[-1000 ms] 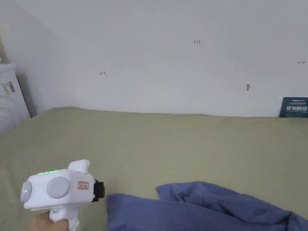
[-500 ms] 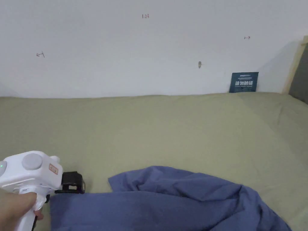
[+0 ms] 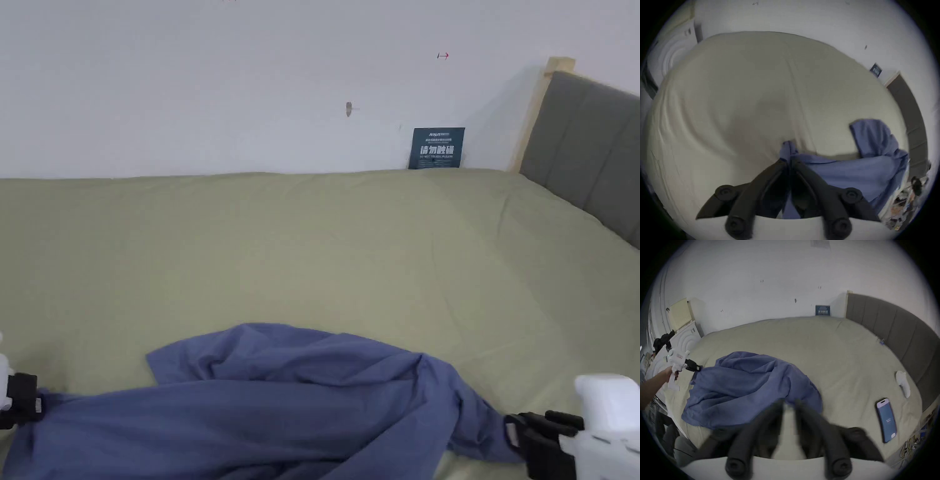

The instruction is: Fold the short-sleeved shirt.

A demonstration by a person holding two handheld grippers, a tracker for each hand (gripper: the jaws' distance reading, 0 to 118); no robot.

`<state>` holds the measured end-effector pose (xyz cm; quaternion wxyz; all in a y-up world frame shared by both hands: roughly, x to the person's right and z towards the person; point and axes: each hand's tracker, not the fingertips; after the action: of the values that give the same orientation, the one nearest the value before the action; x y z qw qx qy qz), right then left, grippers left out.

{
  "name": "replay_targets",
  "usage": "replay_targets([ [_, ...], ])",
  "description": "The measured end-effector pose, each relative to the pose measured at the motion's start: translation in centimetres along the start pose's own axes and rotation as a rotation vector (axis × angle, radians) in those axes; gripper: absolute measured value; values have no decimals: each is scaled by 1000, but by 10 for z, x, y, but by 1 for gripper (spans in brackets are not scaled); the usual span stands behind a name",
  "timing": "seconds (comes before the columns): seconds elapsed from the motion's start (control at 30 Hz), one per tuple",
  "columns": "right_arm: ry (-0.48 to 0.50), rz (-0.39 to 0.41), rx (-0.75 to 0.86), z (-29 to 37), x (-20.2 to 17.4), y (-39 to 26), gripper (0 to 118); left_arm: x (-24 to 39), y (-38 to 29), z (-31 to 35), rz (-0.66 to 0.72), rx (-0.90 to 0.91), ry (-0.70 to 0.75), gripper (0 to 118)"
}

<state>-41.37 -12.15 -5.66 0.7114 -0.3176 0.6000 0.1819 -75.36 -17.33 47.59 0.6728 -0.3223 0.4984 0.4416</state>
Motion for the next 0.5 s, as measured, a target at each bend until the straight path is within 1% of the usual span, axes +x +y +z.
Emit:
replay_targets([
  [0.03,17,-22,-32,-13,4,7,90,-3,0,1,7,16,16,5],
  [0.07,37,-34,-62,-29,10,13,109,-5,0,1,-12,10,22,5],
  [0.1,90,-57,-106,-47,15,19,112,-4,0,1,-22,11,31,5],
  [0.13,88,-76,-129,-59,16,25,111,-3,-1,-1,-35,12,30,5],
  [0.17,79,-71,-140,-71,16,35,111,-2,-1,-2,-49,5,26,5],
  [0.2,89,-69,-171,-86,18,41,111,0,-1,-1,-66,6,38,5],
  [0.23,63,-61,-174,-97,16,48,111,1,0,-1,-84,4,37,5],
  [0.3,71,-34,-239,-127,12,62,111,6,-3,-1,-106,6,41,5],
  [0.37,16,-52,-294,-154,8,69,111,4,0,-2,-104,5,40,5],
  [0.4,25,-62,-344,-166,7,71,111,6,-4,-1,-96,8,37,5],
  [0.43,-11,-58,-329,-171,7,74,97,6,-4,0,-89,12,37,4],
  [0.47,-48,-34,-321,-175,5,77,64,4,-4,1,-83,14,32,4],
  [0.5,-42,16,-330,-177,2,80,27,3,-2,3,-81,13,21,4],
])
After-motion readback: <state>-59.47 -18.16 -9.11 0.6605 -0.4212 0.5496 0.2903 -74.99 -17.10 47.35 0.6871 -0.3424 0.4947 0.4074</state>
